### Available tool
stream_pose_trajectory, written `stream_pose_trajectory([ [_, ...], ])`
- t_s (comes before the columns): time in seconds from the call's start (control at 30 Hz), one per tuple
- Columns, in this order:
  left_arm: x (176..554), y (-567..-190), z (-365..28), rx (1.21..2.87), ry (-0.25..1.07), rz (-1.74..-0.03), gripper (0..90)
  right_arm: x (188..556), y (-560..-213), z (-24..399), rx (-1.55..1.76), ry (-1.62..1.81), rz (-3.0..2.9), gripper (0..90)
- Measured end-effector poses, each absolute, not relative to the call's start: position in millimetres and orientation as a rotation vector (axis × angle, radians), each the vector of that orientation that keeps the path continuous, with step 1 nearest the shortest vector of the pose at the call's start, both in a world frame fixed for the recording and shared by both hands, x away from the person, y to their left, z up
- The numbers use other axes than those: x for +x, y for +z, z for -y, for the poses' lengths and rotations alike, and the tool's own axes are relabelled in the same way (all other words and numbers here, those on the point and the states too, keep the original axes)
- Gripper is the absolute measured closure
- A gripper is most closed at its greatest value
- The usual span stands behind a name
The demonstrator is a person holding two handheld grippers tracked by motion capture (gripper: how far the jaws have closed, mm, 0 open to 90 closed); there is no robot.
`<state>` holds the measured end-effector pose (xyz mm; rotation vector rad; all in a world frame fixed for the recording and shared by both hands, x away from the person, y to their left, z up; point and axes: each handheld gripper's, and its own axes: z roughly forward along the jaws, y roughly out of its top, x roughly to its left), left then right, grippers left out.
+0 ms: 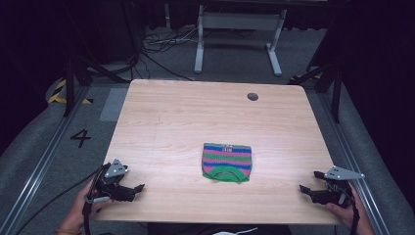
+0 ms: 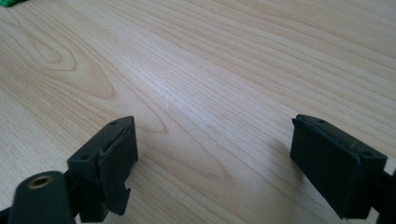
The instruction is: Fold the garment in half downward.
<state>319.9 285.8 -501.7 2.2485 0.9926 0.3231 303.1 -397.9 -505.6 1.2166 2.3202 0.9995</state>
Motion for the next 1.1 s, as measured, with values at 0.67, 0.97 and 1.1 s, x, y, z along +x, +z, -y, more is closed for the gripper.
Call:
stream_pose_trajectory([
  [0.67, 323.0, -502.2, -284.1, 2.264, 0.319, -0.999, 0.0, 303.1, -505.6, 397.9, 1.216, 1.000, -2.321, 15.2],
  [0.97, 323.0, -502.2, -284.1, 2.264, 0.320, -0.999, 0.0, 303.7, -505.7, 397.7, 1.232, 0.988, -2.317, 12.6],
  [1.1, 323.0, -502.2, -284.1, 2.264, 0.319, -0.999, 0.0, 303.7, -505.8, 397.7, 1.232, 0.988, -2.317, 12.6],
])
